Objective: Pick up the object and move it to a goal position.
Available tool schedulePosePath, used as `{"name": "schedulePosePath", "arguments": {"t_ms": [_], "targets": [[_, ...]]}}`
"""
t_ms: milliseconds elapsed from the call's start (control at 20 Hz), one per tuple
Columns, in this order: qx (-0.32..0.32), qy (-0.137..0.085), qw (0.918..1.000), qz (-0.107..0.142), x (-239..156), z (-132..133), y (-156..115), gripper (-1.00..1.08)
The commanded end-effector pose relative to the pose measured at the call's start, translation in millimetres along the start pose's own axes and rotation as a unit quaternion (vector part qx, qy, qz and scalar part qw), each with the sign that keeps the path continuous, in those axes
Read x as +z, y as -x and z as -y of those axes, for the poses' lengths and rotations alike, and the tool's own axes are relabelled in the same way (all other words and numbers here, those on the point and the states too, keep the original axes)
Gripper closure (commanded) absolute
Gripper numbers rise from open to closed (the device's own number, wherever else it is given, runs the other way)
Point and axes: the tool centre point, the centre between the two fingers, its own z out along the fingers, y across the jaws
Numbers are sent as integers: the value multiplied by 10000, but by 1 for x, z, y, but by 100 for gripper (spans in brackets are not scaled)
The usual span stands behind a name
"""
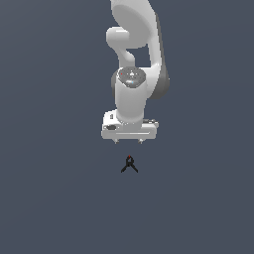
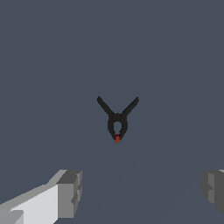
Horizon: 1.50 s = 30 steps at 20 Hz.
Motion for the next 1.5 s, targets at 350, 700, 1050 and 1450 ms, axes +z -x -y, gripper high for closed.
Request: {"name": "schedulePosePath", "arguments": {"t_ms": [350,700,1050,1450], "targets": [[77,-68,9999,82,57,6,-24,-92],[114,-97,9998,119,86,8,-33,-92],[120,-101,9998,131,91,9,-34,-92],[121,-102,9998,129,120,9,-33,-92]]}}
